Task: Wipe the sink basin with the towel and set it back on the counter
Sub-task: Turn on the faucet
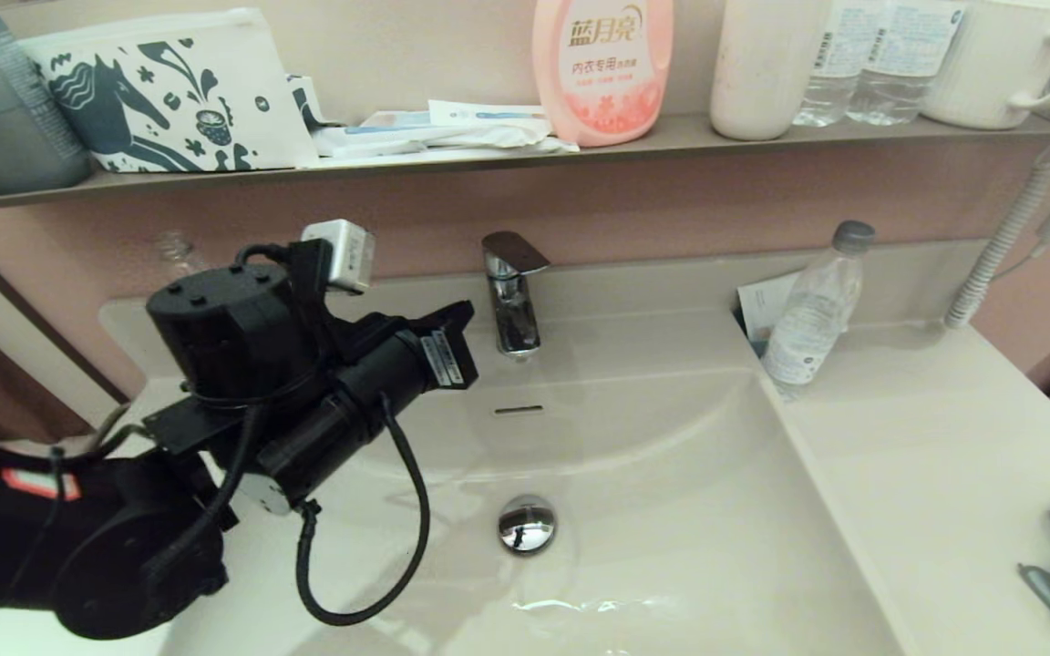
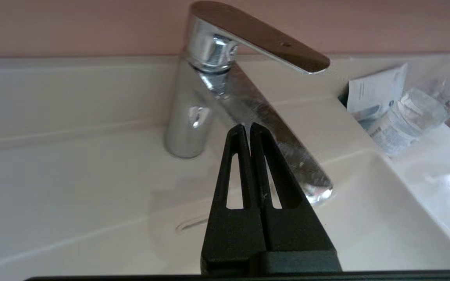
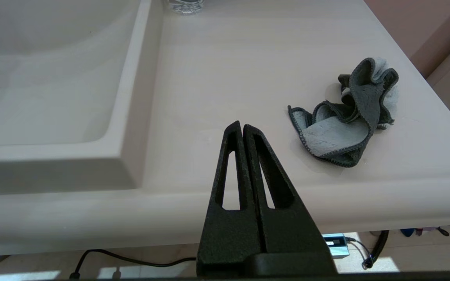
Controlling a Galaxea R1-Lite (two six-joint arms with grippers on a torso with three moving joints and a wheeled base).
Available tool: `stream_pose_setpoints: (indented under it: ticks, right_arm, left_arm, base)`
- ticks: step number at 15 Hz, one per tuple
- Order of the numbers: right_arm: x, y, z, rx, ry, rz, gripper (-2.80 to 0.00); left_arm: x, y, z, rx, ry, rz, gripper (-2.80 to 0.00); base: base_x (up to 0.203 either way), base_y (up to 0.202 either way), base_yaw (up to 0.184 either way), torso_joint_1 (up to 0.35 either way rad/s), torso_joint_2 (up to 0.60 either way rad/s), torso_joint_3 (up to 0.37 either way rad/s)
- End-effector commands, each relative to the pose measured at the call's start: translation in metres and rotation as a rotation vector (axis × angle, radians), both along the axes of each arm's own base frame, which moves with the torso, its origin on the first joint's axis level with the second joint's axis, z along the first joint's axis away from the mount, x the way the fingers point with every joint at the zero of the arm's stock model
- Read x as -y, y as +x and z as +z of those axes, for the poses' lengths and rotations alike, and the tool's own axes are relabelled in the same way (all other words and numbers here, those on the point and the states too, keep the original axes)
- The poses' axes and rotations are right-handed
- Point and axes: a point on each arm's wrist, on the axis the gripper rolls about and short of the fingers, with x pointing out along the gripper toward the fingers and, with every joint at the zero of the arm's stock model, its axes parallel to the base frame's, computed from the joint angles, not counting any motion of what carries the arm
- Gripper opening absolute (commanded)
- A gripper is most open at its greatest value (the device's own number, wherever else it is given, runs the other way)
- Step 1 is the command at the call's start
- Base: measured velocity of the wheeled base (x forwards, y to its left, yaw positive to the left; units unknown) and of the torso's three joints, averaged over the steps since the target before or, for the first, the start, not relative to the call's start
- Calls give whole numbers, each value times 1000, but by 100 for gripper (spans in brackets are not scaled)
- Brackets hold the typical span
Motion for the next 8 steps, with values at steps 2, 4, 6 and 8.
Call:
stream_pose_setpoints:
  ticks: [2,4,6,8]
  right_arm:
    - [0,0,0,0,-1,1,-280]
    - [0,0,0,0,-1,1,-280]
    - [0,0,0,0,-1,1,-280]
    - [0,0,0,0,-1,1,-280]
  left_arm:
    - [20,18,-8,4,-14,-4,-280]
    - [28,32,-9,43,-40,11,-280]
    - [33,39,-15,39,-38,21,-280]
    - [38,43,-16,42,-43,19,-280]
  base:
    - [0,0,0,0,0,0]
    - [0,0,0,0,0,0]
    - [0,0,0,0,0,0]
    - [0,0,0,0,0,0]
